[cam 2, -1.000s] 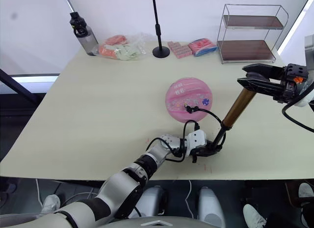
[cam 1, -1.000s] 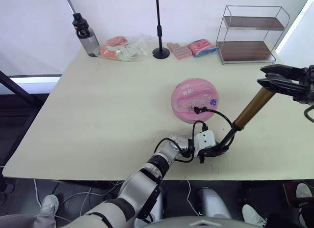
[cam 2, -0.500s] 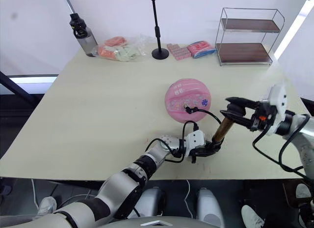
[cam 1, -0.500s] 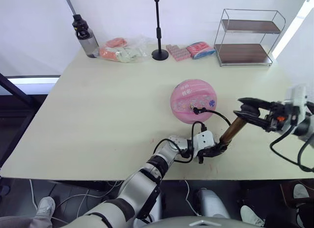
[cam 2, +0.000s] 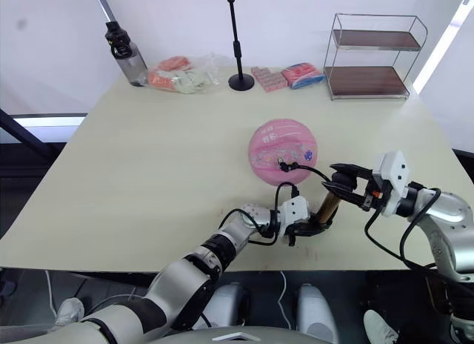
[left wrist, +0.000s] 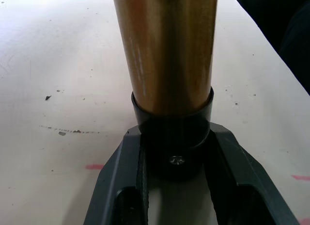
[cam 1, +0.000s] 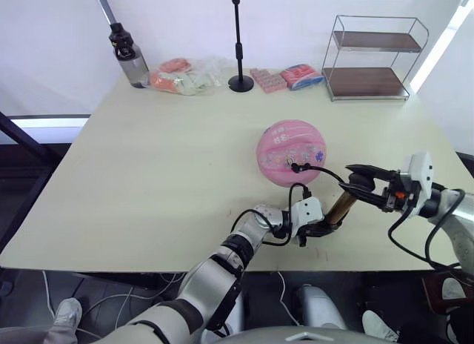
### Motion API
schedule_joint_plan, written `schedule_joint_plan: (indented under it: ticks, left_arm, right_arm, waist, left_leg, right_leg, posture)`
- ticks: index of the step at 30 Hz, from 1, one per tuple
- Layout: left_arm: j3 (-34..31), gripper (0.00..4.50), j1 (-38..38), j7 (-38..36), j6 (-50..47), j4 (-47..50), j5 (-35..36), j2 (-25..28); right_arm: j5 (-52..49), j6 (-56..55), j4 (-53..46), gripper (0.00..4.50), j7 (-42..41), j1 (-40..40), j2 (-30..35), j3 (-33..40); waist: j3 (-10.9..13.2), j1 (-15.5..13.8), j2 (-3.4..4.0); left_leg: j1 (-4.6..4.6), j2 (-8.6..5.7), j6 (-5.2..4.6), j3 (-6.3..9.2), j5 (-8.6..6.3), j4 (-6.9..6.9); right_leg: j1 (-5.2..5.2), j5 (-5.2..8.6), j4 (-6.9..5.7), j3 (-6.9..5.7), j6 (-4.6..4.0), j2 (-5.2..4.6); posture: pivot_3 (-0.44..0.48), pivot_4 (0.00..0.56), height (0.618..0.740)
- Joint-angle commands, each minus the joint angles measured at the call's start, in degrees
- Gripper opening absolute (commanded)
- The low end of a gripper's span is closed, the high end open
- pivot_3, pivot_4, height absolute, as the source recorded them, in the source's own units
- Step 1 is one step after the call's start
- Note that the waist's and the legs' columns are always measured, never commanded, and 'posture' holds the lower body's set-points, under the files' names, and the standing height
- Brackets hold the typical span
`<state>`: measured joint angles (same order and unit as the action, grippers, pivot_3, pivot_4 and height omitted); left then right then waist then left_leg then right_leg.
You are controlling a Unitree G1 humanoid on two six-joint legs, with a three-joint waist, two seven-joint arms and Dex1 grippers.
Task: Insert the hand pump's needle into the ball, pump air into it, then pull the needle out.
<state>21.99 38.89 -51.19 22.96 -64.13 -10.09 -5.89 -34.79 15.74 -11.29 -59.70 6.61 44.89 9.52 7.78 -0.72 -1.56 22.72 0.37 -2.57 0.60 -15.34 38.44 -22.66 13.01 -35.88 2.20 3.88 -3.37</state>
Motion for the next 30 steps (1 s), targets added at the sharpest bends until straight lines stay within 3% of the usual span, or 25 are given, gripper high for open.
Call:
schedule_joint_plan:
  ticks: [1, 9, 17, 23, 30]
  left_arm:
    - [1.20, 1.08, -1.69, -0.56, -1.73, -3.33, -2.52, 1.90]
    - [1.34, 1.08, -1.52, -0.84, -1.57, -3.51, -2.66, 1.92]
    - [1.30, 1.08, -1.42, -0.80, -1.53, -3.72, -2.71, 1.91]
    - [1.23, 1.08, -1.40, -0.69, -1.50, -3.73, -2.68, 1.93]
    - [1.28, 1.08, -1.42, -0.50, -1.48, -3.71, -2.68, 1.83]
  right_arm:
    - [-6.75, 5.23, -2.43, 1.75, 0.31, 4.22, 4.36, 8.59]
    - [-19.74, 18.20, -2.37, 1.75, 1.25, 15.17, 12.85, 15.91]
    - [-23.36, 24.83, -1.18, 1.75, 1.23, 21.91, 16.76, 17.71]
    - [-18.61, 22.97, -4.04, 1.75, -0.21, 17.15, 15.27, 15.05]
    - [-9.04, 14.00, -6.97, 1.75, 0.53, 8.03, 8.33, 8.58]
  waist:
    - [0.10, -0.01, 0.14]
    - [0.57, 0.02, 0.49]
    - [0.77, -0.08, 0.59]
    - [0.75, -0.11, 0.60]
    - [0.66, 0.04, 0.43]
  left_leg:
    - [0.04, -0.01, 0.00, 0.00, 0.00, 0.00]
    - [0.07, -0.03, 0.00, 0.04, 0.00, -0.01]
    - [0.27, -0.07, 0.00, -0.03, 0.00, -0.03]
    - [0.49, -0.08, 0.00, -0.04, 0.00, -0.04]
    - [0.15, -0.06, 0.00, -0.03, 0.00, -0.03]
  right_leg:
    - [-0.03, -0.02, 0.00, 0.00, 0.03, -0.02]
    - [-0.04, 0.02, 0.01, -0.06, -0.04, -0.09]
    - [-0.22, -0.09, 0.02, -0.02, 0.17, -0.23]
    - [-0.45, -0.11, 0.01, -0.01, 0.20, -0.26]
    - [-0.14, -0.11, 0.00, -0.03, 0.21, -0.16]
  posture:
    - [0.000, 0.150, 0.740]
    - [0.000, 0.150, 0.740]
    - [0.000, 0.150, 0.740]
    - [0.000, 0.150, 0.740]
    - [0.000, 0.150, 0.740]
